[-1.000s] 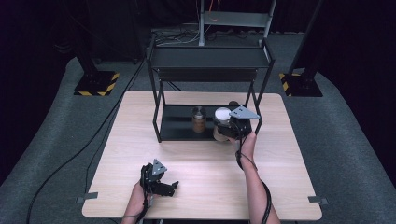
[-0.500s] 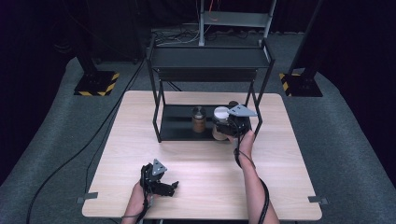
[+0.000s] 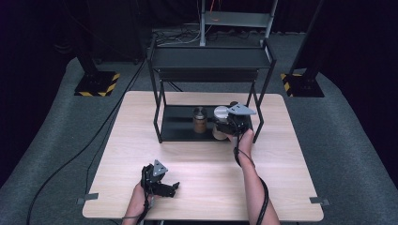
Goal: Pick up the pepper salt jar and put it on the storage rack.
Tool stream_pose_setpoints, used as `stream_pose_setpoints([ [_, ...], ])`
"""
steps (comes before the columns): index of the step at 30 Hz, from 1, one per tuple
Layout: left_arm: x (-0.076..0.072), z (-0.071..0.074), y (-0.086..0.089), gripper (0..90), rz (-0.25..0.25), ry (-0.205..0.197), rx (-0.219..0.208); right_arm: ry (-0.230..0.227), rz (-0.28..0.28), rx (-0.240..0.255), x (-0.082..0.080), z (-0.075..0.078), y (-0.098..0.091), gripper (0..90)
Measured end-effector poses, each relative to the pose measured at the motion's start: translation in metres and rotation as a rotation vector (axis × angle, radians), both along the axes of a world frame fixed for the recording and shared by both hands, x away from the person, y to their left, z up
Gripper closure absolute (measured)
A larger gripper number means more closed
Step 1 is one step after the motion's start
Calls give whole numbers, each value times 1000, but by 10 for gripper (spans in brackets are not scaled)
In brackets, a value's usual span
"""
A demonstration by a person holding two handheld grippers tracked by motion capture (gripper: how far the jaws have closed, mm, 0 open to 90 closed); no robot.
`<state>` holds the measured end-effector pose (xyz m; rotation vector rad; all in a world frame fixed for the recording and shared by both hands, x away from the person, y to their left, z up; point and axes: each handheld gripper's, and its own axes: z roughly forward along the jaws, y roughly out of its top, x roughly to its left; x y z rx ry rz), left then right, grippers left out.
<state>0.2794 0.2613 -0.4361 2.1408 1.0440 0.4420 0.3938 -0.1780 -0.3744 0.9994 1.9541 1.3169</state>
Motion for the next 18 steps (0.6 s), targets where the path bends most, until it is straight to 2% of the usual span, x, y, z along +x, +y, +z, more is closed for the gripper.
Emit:
stream_pose_setpoints([
  [18,0,0,0,4,0,1,0,21,-10,-11,14,0,8,332],
])
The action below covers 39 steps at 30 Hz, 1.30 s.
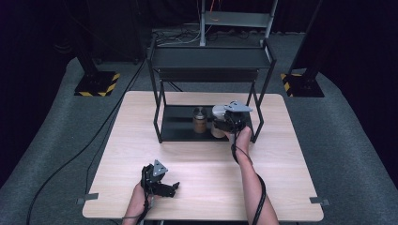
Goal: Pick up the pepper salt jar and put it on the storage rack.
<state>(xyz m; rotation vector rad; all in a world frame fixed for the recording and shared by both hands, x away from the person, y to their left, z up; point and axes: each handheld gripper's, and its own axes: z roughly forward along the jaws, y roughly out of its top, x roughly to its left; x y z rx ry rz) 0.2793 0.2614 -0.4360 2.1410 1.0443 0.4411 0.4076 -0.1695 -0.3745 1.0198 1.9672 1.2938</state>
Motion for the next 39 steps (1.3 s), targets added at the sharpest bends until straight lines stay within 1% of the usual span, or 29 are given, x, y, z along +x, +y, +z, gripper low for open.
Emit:
stream_pose_setpoints([
  [7,0,0,0,4,0,0,0,9,-5,-8,5,1,2,332],
  [12,0,0,0,4,0,0,0,8,-6,-12,8,-1,3,332],
  [26,0,0,0,4,0,0,-1,21,-17,-4,16,-4,6,332],
  [39,0,0,0,5,0,0,-1,23,-10,-11,21,-5,12,332],
])
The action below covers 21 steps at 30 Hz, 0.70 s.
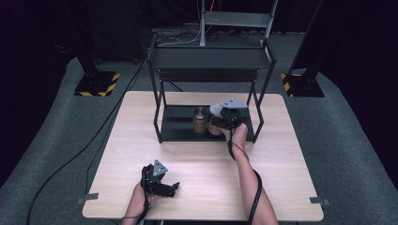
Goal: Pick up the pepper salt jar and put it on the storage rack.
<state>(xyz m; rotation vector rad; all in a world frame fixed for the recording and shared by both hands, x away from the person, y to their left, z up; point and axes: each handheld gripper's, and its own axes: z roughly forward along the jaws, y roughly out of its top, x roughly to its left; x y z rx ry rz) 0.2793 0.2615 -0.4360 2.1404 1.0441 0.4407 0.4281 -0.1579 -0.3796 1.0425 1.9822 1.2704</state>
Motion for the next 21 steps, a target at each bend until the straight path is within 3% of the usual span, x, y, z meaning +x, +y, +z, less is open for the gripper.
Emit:
stream_pose_setpoints([
  [21,0,0,0,7,-1,0,-1,21,-11,7,11,-6,4,332],
])
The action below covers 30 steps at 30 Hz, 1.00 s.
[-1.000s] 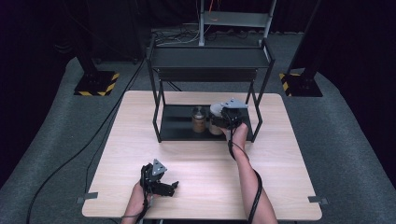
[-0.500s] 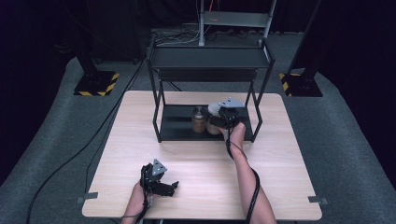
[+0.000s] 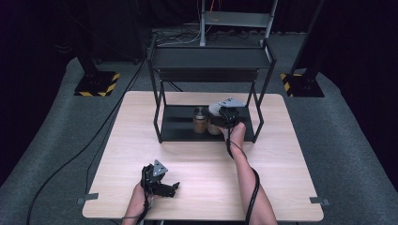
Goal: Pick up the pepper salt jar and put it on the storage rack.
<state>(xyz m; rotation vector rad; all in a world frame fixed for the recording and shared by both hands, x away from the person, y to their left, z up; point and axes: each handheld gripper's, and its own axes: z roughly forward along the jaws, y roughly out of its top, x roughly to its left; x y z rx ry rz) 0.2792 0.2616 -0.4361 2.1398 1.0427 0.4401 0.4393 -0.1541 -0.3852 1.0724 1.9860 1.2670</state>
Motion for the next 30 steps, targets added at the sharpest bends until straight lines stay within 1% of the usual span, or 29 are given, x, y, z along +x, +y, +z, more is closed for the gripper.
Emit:
stream_pose_setpoints([
  [4,0,0,0,7,0,-1,0,-5,-1,12,-1,-3,-2,332],
  [8,0,0,0,7,0,-1,0,-10,0,41,-2,-8,-8,333],
  [11,0,0,0,7,0,-1,0,-20,9,35,-2,-10,-9,332],
  [15,0,0,0,7,1,-2,1,-23,9,43,-3,-12,-10,332],
  [30,0,0,0,7,1,-1,0,-24,8,35,-3,-11,-8,329],
])
